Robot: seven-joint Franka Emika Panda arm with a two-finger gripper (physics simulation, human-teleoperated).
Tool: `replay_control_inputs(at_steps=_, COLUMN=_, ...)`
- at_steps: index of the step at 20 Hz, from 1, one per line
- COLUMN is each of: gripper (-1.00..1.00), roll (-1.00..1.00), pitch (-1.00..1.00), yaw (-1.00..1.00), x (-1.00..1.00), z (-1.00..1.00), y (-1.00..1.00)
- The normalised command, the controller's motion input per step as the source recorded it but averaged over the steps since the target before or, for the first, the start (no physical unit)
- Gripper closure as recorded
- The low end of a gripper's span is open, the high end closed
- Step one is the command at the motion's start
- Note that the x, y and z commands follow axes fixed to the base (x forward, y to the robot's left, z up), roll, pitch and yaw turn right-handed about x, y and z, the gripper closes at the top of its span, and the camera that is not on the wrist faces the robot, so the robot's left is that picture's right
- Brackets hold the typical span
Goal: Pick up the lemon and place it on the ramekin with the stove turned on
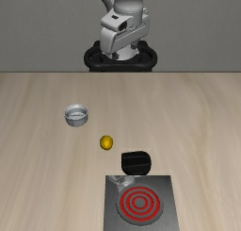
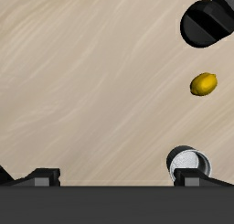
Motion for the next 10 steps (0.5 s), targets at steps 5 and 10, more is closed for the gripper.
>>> replay_control_inputs(at_steps=5, gripper=-1.00, roll=0.00, pitch=0.00, yaw=0.49, x=0.00, z=0.00, y=0.00)
replay_control_inputs(at_steps=10, gripper=-1.00, roll=0.00, pitch=0.00, yaw=0.45, x=0.00, z=0.00, y=0.00)
